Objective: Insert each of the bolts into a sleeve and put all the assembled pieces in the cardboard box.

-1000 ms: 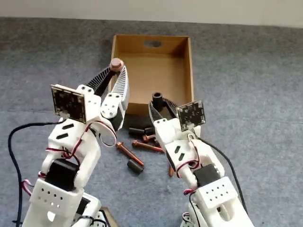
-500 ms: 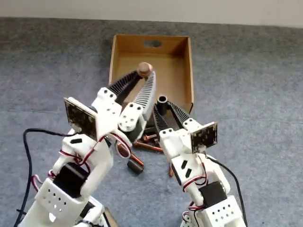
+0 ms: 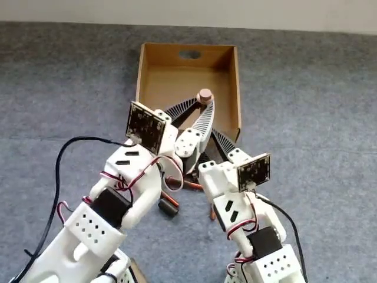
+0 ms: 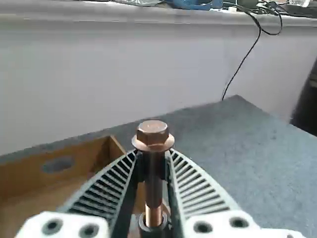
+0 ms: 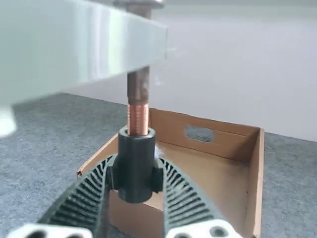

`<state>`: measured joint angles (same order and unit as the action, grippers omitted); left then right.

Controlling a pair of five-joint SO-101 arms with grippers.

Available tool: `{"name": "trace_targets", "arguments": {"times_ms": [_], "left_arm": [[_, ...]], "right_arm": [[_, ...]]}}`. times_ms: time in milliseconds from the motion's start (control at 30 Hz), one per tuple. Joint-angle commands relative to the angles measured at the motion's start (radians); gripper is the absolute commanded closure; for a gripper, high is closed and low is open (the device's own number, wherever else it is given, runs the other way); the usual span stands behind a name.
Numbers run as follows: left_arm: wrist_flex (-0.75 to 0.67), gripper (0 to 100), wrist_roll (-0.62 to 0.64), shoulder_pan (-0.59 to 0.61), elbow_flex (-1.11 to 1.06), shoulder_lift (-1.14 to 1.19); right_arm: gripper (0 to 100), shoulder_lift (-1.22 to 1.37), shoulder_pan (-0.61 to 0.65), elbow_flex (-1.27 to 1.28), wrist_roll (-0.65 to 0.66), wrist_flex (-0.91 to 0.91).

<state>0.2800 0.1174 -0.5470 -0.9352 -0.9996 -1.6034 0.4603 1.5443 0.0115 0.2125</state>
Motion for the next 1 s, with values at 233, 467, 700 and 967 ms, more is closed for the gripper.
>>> {"name": "trace_targets", "arguments": {"times_ms": [233,467,700,967], "left_arm": [[0.1,99,0.16,0.077,0.061,0.005],[0.161,94,0.16,0.079,0.061,0.005],[0.176,85,0.16,0.082,0.062,-0.005],[0.331,85,0.152,0.084,0.16,-0.036]], "right_arm": [[99.3,-0.012,0.004,-0.008,-0.011,-0.001],[99.3,-0.012,0.004,-0.008,-0.011,-0.001],[99.3,-0.01,0.004,-0.008,-0.011,0.001],[99.3,-0.015,0.002,0.012,-0.006,-0.001]]}}
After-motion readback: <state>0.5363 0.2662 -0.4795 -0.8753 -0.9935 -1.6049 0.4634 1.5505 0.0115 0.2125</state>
